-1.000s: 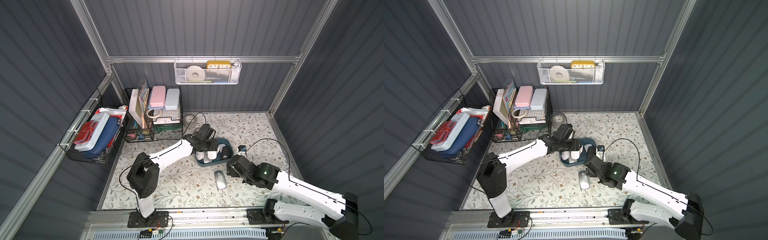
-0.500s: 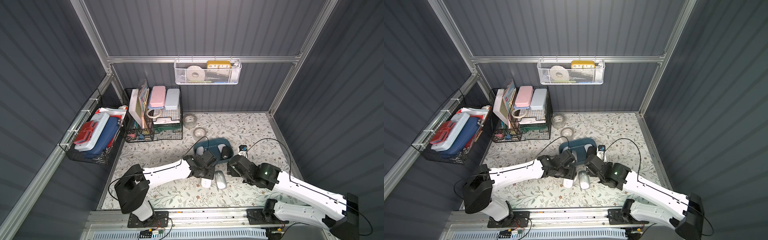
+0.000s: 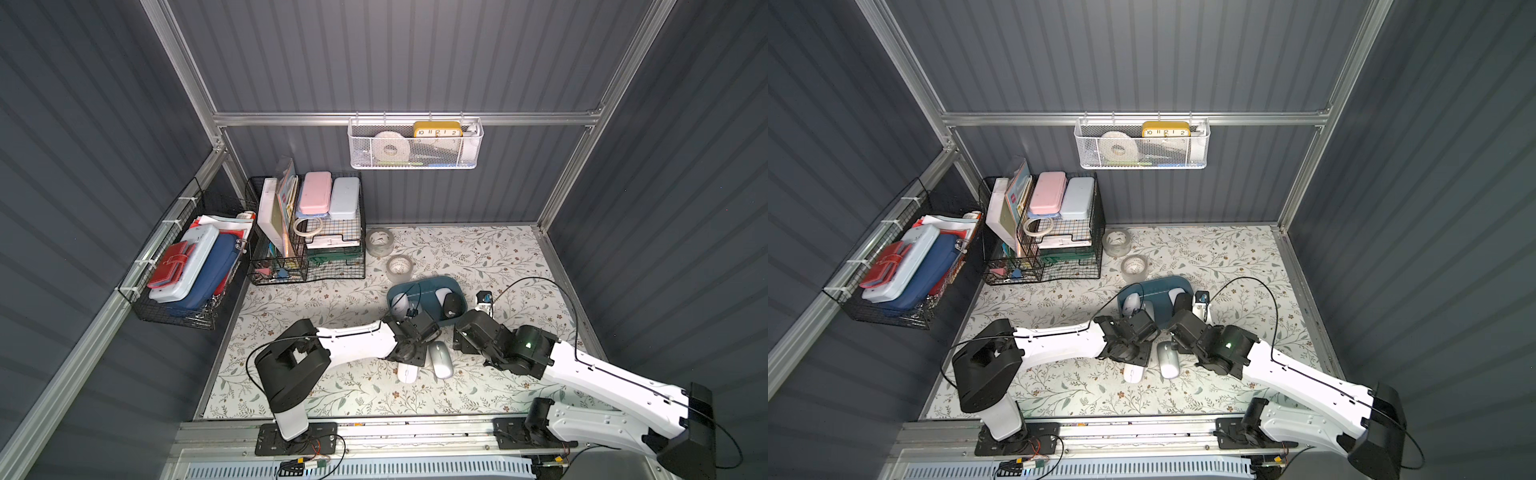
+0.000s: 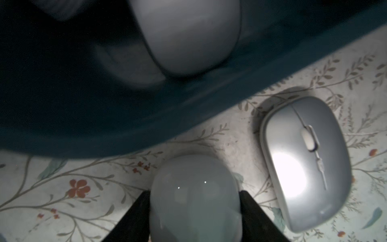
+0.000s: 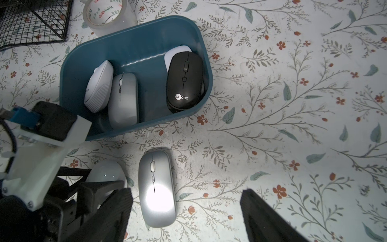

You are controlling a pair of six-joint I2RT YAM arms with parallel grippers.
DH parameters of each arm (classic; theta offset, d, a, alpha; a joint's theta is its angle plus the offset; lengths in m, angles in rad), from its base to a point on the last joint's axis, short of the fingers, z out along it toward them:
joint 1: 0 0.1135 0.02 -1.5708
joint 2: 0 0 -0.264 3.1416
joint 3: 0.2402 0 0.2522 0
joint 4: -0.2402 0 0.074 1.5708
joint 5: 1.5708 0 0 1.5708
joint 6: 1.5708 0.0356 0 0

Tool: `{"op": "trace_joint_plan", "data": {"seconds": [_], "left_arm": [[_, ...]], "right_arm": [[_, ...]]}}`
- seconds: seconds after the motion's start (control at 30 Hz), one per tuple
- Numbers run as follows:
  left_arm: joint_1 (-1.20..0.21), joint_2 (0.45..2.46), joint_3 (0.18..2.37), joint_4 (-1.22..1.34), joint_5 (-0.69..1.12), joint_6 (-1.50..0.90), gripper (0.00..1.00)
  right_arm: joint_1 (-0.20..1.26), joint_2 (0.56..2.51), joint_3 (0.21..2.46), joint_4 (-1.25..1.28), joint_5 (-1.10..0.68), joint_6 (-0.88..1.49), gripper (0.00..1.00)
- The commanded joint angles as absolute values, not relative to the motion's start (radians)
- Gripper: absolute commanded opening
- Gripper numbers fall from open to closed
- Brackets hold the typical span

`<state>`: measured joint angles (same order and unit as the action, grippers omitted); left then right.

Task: Take out the mouse from the storage box
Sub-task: Place the mouse at the center of the board, then pick up the mouse from the storage box.

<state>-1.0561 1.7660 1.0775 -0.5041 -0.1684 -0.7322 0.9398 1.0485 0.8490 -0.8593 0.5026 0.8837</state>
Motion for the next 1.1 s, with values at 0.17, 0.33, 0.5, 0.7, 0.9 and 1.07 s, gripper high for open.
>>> {"op": "trace_joint_plan", "data": {"seconds": [0.17, 0.33, 0.5, 0.7, 0.9, 1.07], "left_arm": [[-1.062, 1.789, 1.104, -0.502, -0.172, -0.747, 0.6], [-1.06, 1.774, 1.092, -0.49, -0.173, -0.747, 0.65], [-1.062, 1.751, 1.082, -0.484, -0.174, -0.736, 0.74], [-1.062, 1.68, 1.08, -0.487, -0.172, -0.714, 0.8], [-1.062, 1.465, 0.974, -0.392, -0.242, -0.681, 0.88], [-1.062, 1.308, 0.915, -0.369, -0.337, -0.648, 0.93]], "right_arm": [[0.937, 0.997, 0.835, -0.872, 0.54, 0.911, 0.87], [0.937, 0.996, 0.836, -0.871, 0.543, 0.909, 0.87], [0.937, 1.002, 0.835, -0.867, 0.54, 0.914, 0.87], [0.937, 1.005, 0.834, -0.868, 0.542, 0.912, 0.87], [0.853, 0.988, 0.87, -0.797, 0.357, 0.894, 0.91], [0.76, 1.043, 0.896, -0.796, 0.337, 0.854, 0.9]]}}
